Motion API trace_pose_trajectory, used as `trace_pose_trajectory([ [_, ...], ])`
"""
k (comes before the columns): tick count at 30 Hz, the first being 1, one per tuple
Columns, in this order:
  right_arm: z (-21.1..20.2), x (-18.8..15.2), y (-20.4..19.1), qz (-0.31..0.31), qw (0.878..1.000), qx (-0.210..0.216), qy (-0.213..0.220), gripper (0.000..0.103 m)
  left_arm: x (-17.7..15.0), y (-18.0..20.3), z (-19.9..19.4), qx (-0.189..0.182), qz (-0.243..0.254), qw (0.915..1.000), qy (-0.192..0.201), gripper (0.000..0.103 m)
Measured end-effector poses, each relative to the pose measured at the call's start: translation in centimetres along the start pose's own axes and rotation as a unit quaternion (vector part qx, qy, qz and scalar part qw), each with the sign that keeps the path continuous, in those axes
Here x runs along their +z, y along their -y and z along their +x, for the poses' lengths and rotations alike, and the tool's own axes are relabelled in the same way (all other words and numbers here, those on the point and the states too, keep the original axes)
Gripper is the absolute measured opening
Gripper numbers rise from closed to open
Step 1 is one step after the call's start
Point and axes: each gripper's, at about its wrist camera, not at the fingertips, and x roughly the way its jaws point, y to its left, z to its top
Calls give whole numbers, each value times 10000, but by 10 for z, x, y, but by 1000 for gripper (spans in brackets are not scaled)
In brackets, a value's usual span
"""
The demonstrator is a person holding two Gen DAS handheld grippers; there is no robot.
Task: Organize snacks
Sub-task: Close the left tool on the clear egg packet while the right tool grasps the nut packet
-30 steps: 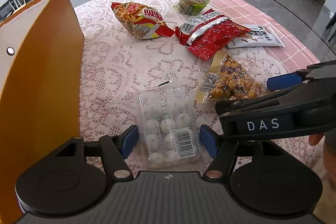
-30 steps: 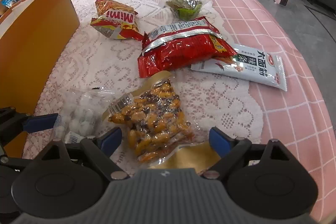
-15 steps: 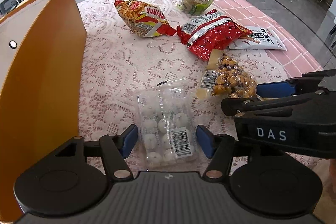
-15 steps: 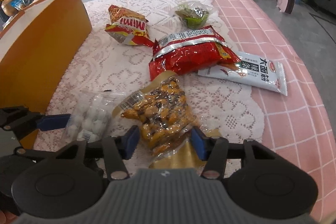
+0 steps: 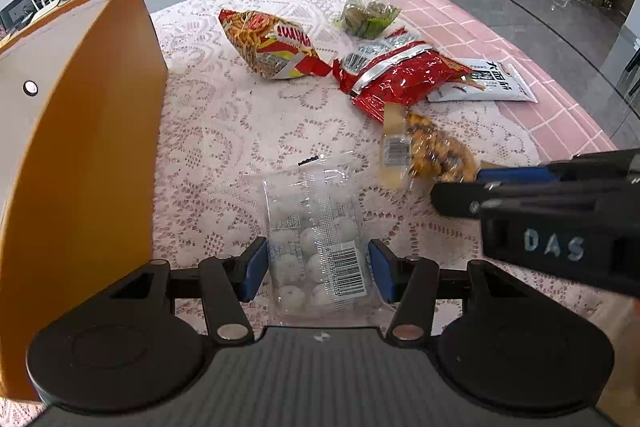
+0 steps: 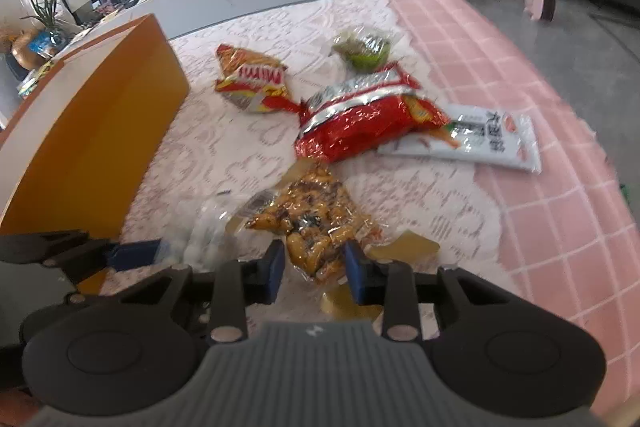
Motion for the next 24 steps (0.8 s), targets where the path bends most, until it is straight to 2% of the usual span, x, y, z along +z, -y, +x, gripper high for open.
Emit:
trace_pose_trajectory([
  [6,-1,-1,1,6,10000,98,13,31,1,-4,-12,21,-35,9999,127,61],
  [12,-5,-3,23,723,9922,1003,-171,30,1,-7,-22,-53,-148,9996,223,61],
  [14,-2,-5,33,1112,9854,1253,-300,7,0,-7,-24,-89,-174,9996,221,61],
  [17,0,-10,53,1841,9690,1604,-369,7,-1,-9,-27,-224,-259,9992,215,61],
  [18,-2,-11,58,1990,9662,1604,-323,8,-2,-9,-26,-239,-255,9992,204,61],
  [21,-8,-12,58,2036,9669,1531,-115,22,-3,-10,-24,-258,-246,9992,184,61],
  [22,-10,-11,53,1917,9702,1481,-63,37,-3,-11,-23,-281,-254,9991,177,61],
  [23,-10,-10,49,1793,9733,1431,-27,48,-4,-12,-23,-283,-258,9991,187,61],
  [24,-12,-9,44,1613,9776,1354,18,50,-3,-13,-23,-308,-257,9990,201,61],
])
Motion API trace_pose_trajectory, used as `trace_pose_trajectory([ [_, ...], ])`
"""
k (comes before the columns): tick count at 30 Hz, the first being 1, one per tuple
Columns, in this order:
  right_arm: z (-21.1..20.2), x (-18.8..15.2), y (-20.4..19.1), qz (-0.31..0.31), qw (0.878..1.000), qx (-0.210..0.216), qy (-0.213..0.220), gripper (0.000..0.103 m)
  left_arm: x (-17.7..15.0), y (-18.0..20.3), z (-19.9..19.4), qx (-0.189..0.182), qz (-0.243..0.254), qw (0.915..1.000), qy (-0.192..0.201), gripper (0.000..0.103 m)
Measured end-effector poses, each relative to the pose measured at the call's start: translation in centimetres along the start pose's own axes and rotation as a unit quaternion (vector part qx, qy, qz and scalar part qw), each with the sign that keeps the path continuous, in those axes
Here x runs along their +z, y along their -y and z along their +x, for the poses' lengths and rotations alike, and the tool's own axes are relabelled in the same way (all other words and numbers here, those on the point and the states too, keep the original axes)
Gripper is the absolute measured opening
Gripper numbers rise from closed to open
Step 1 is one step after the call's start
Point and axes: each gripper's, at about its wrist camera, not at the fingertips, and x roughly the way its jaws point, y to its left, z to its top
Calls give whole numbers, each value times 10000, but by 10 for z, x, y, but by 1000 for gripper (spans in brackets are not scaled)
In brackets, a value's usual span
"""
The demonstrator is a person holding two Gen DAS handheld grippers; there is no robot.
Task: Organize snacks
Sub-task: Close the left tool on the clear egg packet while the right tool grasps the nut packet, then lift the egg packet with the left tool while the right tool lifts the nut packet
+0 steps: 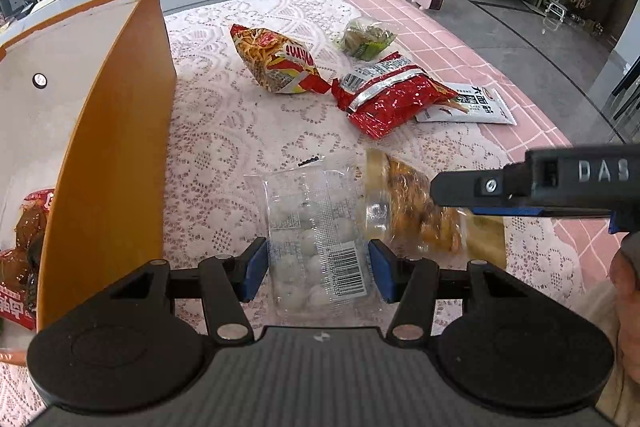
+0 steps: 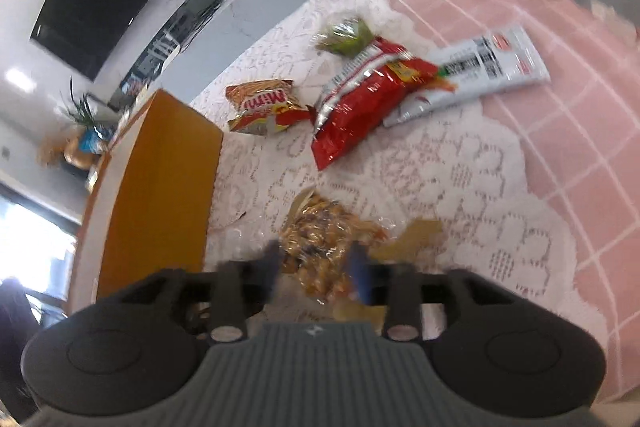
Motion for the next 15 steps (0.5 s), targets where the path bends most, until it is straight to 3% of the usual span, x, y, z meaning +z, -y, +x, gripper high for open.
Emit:
trace_pose_trajectory([
  [3,5,0,-20,-637,9977,-243,-57,58,1,-4,-1,-54,5,10000,11,61],
  [9,17,4,-28,-1010,9901,-952,-231,68,-3,-10,-2,-38,-16,10000,-16,61],
  [11,15,6,-21,-846,9875,-1316,-183,85,-3,-13,-3,-72,-45,10000,-33,62],
  [13,12,9,-9,-358,9888,-1439,-155,85,-4,-14,-4,-101,-63,9999,-38,62],
  [15,4,10,7,227,9915,-1267,-170,83,-5,-15,-5,-153,-93,9998,-39,62],
])
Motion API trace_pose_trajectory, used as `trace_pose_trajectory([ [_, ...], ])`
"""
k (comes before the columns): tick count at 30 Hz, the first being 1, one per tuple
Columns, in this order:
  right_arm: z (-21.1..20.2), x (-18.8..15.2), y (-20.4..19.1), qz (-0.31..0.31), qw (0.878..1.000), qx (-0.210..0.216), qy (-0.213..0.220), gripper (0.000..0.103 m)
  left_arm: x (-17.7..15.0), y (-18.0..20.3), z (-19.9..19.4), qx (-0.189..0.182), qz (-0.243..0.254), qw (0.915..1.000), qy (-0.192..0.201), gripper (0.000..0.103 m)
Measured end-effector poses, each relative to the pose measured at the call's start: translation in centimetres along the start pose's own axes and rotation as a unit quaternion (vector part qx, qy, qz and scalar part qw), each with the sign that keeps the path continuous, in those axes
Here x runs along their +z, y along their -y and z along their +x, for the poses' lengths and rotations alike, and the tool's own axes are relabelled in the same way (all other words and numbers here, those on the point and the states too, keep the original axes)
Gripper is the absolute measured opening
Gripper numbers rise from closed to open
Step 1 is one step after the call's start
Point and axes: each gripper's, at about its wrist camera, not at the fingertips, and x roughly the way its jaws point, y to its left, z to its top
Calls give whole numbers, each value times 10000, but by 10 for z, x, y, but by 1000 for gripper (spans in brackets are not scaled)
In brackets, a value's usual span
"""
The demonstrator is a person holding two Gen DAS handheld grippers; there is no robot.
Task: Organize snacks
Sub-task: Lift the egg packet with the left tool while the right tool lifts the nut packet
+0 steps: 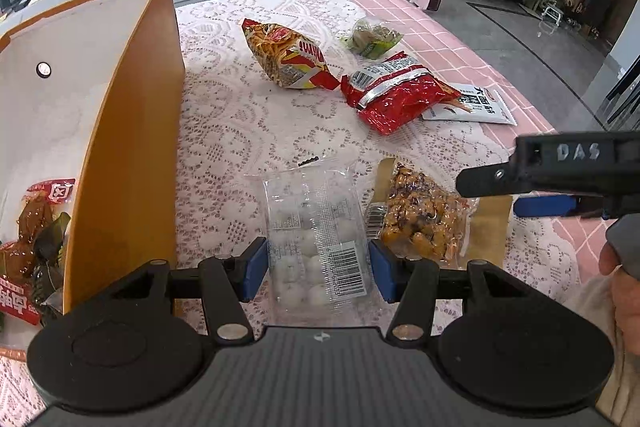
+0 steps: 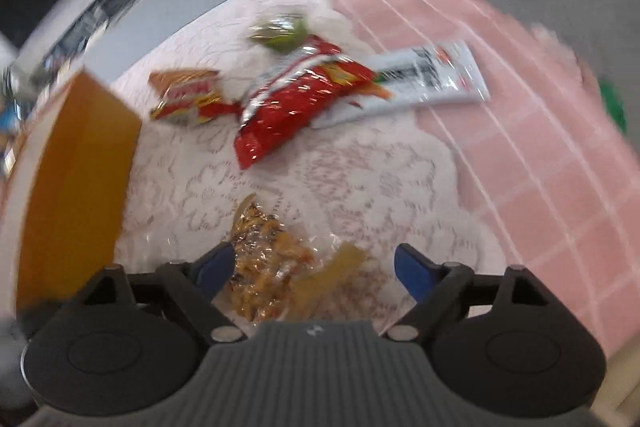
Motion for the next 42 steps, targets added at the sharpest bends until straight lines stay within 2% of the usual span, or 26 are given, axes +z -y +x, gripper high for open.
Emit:
trace_pose_trajectory([
  [3,-1,-4,17,632,9976,225,-153,76,0,1,0,-86,-8,10000,-2,62],
  [5,4,-6,20,830,9950,483,-279,60,0,2,0,-129,8,9999,5,62],
  [7,6,-9,19,899,9929,677,-392,59,-1,2,-1,-155,22,9999,14,62],
  [12,15,-9,14,998,9903,867,-427,40,-1,-1,-2,-152,-5,9999,17,62],
  [18,21,-8,19,1278,9845,1108,-457,41,0,1,-2,-191,15,9998,6,62],
  [20,25,-6,21,1458,9806,1250,-394,58,0,2,-2,-187,23,9998,7,62],
  [22,27,-6,18,1555,9779,1356,-330,59,0,3,-4,-165,38,9999,22,62],
  [24,25,-6,10,1413,9822,1213,-251,53,0,2,-5,-133,32,9999,30,62],
  [25,24,-7,4,1253,9863,1048,-215,35,0,2,-5,-123,27,9999,29,62],
  [26,25,-8,0,1113,9896,887,-231,31,0,2,-6,-114,24,9999,34,62],
  [28,25,-10,-4,1080,9907,811,-153,29,0,1,-8,-100,23,9999,50,62],
  [34,17,-12,-1,1084,9895,953,-7,24,1,-1,-12,-93,-4,9999,81,62],
  [35,15,-11,-3,1029,9901,953,43,19,1,-1,-13,-97,-6,9999,90,62],
  [37,7,-12,-5,979,9896,1034,191,18,1,-1,-16,-99,-3,9999,117,62],
  [42,-6,-19,-12,836,9917,912,357,17,2,-1,-26,-122,-16,9997,213,62],
])
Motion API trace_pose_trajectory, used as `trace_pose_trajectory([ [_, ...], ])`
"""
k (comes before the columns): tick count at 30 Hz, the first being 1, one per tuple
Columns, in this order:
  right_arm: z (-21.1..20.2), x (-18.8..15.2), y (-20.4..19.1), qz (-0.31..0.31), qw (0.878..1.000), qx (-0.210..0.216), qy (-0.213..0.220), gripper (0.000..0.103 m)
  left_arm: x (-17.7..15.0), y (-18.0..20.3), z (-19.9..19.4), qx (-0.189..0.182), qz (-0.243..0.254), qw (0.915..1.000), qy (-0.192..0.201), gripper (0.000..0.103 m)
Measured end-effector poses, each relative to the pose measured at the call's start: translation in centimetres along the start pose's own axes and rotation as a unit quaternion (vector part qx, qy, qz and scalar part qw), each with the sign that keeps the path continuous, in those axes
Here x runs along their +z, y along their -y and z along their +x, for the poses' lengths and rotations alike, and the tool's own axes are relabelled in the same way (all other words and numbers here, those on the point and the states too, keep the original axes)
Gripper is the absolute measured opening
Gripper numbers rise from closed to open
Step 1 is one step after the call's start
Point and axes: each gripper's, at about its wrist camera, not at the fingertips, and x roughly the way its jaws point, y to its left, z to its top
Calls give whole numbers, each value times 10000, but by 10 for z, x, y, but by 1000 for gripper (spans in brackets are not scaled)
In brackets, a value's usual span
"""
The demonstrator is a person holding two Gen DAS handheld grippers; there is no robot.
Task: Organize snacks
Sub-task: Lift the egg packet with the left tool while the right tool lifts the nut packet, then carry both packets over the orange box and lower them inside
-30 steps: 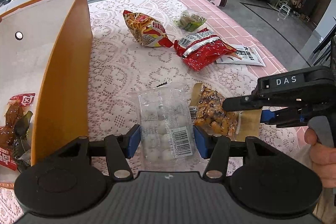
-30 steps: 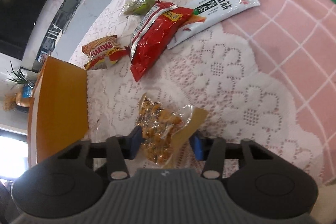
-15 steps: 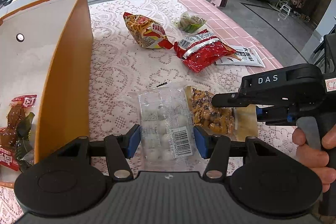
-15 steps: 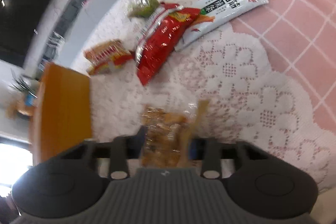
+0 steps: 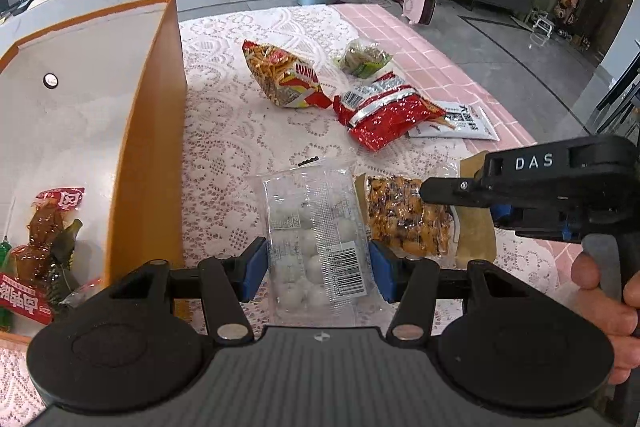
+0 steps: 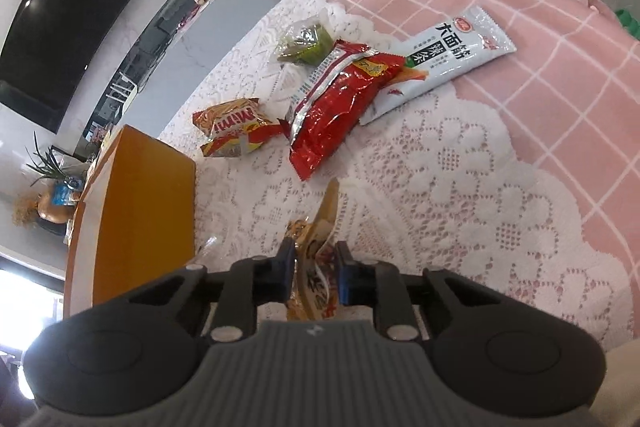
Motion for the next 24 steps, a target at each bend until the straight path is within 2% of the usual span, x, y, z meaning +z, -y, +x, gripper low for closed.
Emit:
trace_pose_trajectory([
  [4,-14,-4,-6,-145,9997,-20,196,15,1,-1,-12,-43,-39,9999,122,62],
  [5,-18,-4,-9,-191,9995,-17,255,11,1,-1,-15,-52,-47,9999,152,62],
  [16,-60,-14,-42,-632,9957,50,682,10,5,-3,-55,-165,-122,9980,593,62],
  [24,-94,-24,-85,-1195,9864,186,1110,10,14,-19,-96,-64,-156,9937,1107,62],
])
